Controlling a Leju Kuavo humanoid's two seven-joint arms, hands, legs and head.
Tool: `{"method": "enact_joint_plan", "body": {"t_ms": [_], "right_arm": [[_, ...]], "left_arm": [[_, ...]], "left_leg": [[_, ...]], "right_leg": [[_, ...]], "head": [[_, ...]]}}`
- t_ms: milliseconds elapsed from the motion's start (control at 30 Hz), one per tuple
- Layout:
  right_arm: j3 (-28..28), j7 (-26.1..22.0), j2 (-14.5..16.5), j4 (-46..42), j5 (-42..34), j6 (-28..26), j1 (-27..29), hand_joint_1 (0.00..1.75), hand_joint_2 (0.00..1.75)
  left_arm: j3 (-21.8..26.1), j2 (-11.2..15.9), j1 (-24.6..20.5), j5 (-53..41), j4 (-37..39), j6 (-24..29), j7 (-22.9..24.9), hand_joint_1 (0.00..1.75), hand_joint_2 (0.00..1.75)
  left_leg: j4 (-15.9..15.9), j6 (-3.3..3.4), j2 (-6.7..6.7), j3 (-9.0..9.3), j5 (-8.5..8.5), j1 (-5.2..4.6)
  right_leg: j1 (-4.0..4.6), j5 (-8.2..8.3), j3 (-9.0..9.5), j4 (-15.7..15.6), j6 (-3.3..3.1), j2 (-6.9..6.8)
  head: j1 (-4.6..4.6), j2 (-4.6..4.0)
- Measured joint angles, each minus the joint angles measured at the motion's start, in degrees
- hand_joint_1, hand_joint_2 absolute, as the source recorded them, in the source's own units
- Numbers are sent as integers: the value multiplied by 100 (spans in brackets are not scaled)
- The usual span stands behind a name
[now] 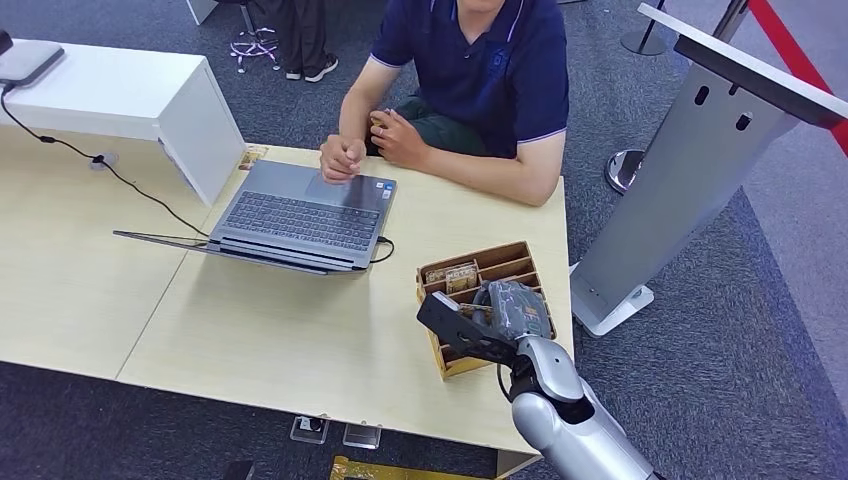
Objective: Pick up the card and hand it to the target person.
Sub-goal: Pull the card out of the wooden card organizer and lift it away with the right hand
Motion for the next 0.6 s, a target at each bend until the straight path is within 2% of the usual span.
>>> {"method": "enact_joint_plan", "body": {"t_ms": [433, 600], "right_arm": [[-51, -13, -1, -10, -6, -69, -72, 152, 175], [-207, 77, -44, -258, -98, -130, -414, 152, 175]], "left_arm": [[-12, -3, 1, 56, 0, 27, -35, 0, 175], [-12, -3, 4, 56, 0, 7, -55, 0, 175]], "left_leg": [[0, 0, 0, -1, 0, 0], [2, 0, 0, -3, 0, 0]], "right_leg": [[0, 0, 0, 0, 0, 0], [0, 2, -3, 0, 0, 0]], "head": [[0, 0], [-1, -1]]}}
